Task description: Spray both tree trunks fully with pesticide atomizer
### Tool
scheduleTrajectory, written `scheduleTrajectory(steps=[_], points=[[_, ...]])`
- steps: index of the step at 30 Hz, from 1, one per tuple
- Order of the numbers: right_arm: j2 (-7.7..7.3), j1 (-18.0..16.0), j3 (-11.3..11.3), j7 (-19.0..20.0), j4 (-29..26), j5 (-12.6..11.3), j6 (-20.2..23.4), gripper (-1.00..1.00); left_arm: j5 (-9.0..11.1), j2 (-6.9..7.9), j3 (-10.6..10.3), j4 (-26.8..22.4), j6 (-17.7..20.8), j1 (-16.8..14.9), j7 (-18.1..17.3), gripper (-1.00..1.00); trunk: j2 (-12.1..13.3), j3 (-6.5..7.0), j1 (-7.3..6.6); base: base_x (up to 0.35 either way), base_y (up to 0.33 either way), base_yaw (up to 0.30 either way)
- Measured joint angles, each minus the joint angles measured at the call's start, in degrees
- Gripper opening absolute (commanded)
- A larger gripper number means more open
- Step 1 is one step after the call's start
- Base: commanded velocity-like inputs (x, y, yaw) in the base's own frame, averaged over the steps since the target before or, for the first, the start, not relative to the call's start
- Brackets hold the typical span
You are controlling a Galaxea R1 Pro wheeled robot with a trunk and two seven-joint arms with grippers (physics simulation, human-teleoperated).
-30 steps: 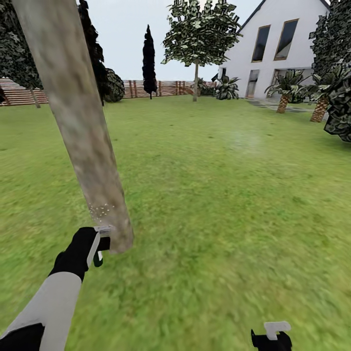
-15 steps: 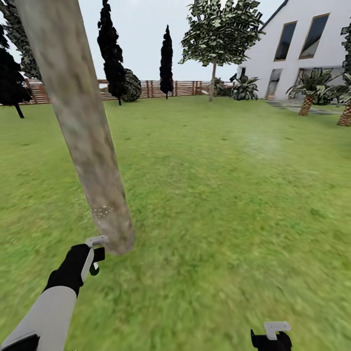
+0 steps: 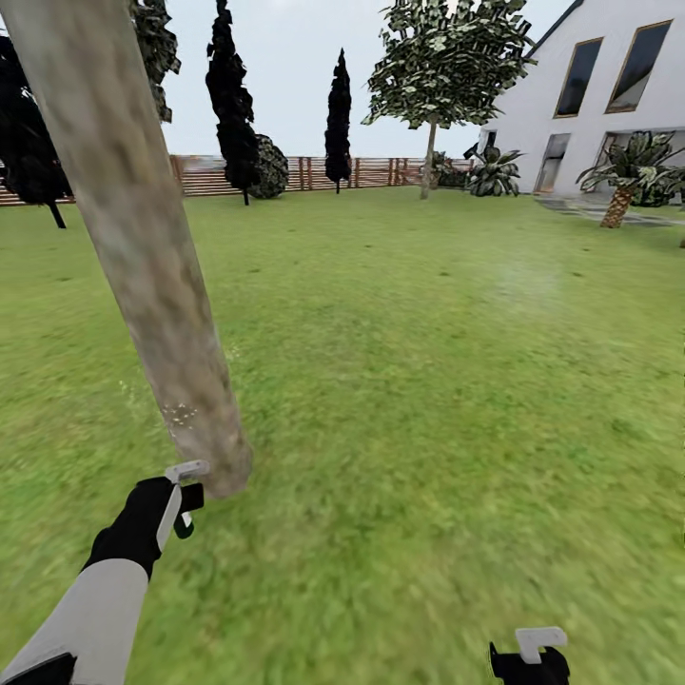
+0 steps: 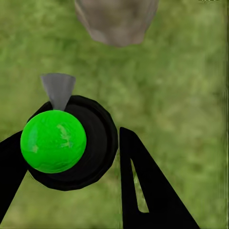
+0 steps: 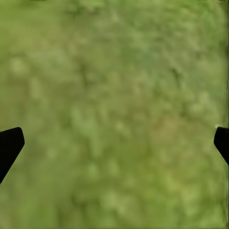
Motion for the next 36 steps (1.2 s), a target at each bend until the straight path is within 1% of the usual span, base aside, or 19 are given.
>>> scheduleTrajectory(steps=[3,7,15,18,23,24,27,28,30,32,36], points=[[0.0,0.0,0.0,0.0,-0.02,0.0,0.0,1.0,-0.01,0.06,0.53,0.0,0.0,0.06,-0.07,-1.0,0.0,0.0,0.0,0.158,-0.287,0.023],[0.01,-0.01,0.0,-0.01,-0.01,0.0,0.01,1.0,0.12,0.06,0.76,-0.03,-0.18,0.17,0.03,-1.0,0.0,0.0,-0.01,0.18,-0.224,0.235],[0.0,-0.01,-0.01,0.0,0.0,-0.01,0.01,1.0,0.17,-0.08,0.71,-0.01,-0.43,0.19,0.28,-1.0,0.0,0.0,0.01,0.015,-0.013,0.275],[0.0,-0.01,-0.01,0.01,0.0,-0.01,0.01,1.0,0.31,-0.33,0.2,0.02,-0.4,0.16,0.27,-1.0,0.0,0.0,0.01,0.0,0.0,0.276],[0.0,-0.01,-0.03,0.01,0.0,-0.01,0.01,1.0,0.26,-0.53,0.16,-0.03,0.58,-0.72,0.12,-1.0,0.0,0.0,0.01,0.0,0.0,0.186],[0.0,0.0,-0.02,0.01,0.0,-0.01,0.01,1.0,0.35,-0.64,0.15,-0.09,1.04,-1.62,-0.12,-1.0,0.0,0.0,0.01,0.0,0.0,0.035],[-0.11,0.0,-0.02,0.02,-0.01,-0.01,-0.01,1.0,0.44,-0.89,0.14,0.66,5.89,-6.11,-0.12,-1.0,0.0,0.01,0.01,0.0,0.0,0.01],[-0.18,0.0,-0.02,0.02,-0.01,-0.01,0.0,1.0,0.3,-0.97,0.16,0.79,6.97,-7.35,-0.13,-1.0,0.0,0.01,0.01,0.0,0.0,0.002],[-0.25,0.0,-0.01,0.0,-0.01,-0.01,0.0,1.0,0.4,-1.3,0.13,0.86,8.03,-9.62,0.02,-1.0,0.0,0.01,0.01,0.0,0.0,0.0],[-0.32,0.0,-0.02,0.01,-0.01,-0.01,-0.01,1.0,0.03,-1.51,0.15,0.58,8.28,-10.32,0.14,-1.0,0.0,0.0,0.01,0.0,0.0,0.0],[-0.39,0.0,-0.01,0.01,0.0,0.0,0.0,1.0,-0.06,-1.55,0.15,0.02,8.8,-10.09,0.18,-1.0,0.0,0.0,-0.01,0.182,0.0,0.0]])
